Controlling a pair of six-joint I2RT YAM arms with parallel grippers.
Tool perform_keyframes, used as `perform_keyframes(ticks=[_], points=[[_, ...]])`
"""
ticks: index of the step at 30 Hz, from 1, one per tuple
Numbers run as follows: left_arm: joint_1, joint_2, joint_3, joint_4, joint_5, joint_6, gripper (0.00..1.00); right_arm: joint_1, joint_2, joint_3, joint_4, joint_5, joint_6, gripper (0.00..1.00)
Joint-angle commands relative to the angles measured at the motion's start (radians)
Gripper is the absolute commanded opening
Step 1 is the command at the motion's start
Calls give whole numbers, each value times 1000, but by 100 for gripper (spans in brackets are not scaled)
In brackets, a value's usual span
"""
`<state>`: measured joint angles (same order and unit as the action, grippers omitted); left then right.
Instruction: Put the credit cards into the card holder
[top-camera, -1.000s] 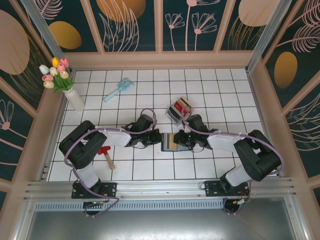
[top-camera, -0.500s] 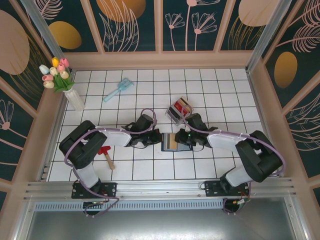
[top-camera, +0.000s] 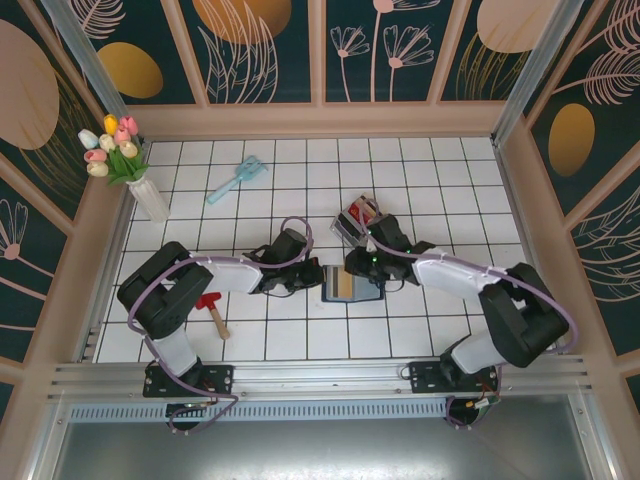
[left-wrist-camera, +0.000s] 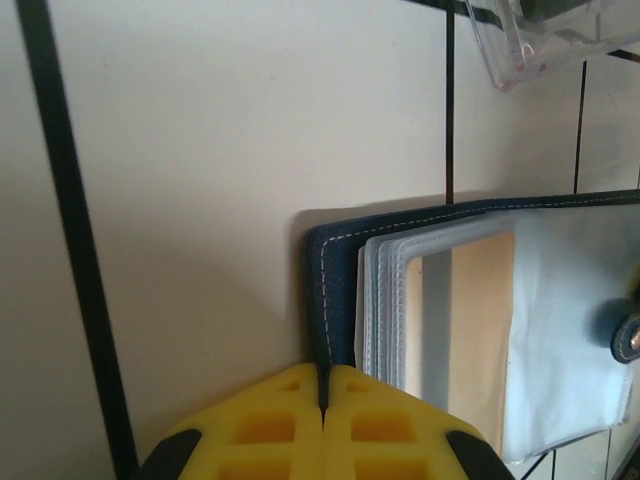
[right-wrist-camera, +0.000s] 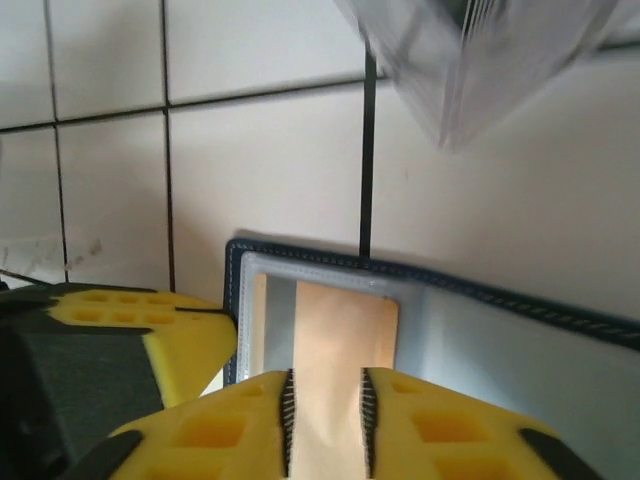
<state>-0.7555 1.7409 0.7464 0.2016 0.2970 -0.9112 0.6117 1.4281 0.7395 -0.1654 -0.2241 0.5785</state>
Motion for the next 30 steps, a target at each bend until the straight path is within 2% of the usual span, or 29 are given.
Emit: perform_keyframes(ticks=[1,2,6,8,10,13,16,18,23,27,30], points=[[-5,-59,31,-65,-90,0,7,-47,-59,101,-147,140,-131,35],[-5,-69,44,-86,-112,4,9,-58,-54,135,-169,165,-168,35],[-4,-107,93,-154,-195,14,32,-117,17,268,-213,272,-297,40],[-1,-118,119,-181,-229,24,35,-132,78,327,-216,290,-359,40],[6,-122,145,-198,-261,28,44,-135,145,390,-236,321,-405,40],[38,-95,191,-214,-248,21,48,-133,233,458,-240,329,-455,40],[73,-68,211,-125,-197,-21,56,-125,289,499,-232,339,-494,40],[94,-34,255,-69,-162,-49,57,-122,321,527,-242,339,-519,40],[119,101,413,-80,-143,-79,60,-105,357,575,-270,344,-549,40],[143,158,434,-50,-128,-124,56,-78,341,544,-237,272,-556,39],[154,188,435,-13,-104,-149,56,-49,355,529,-229,290,-561,39]])
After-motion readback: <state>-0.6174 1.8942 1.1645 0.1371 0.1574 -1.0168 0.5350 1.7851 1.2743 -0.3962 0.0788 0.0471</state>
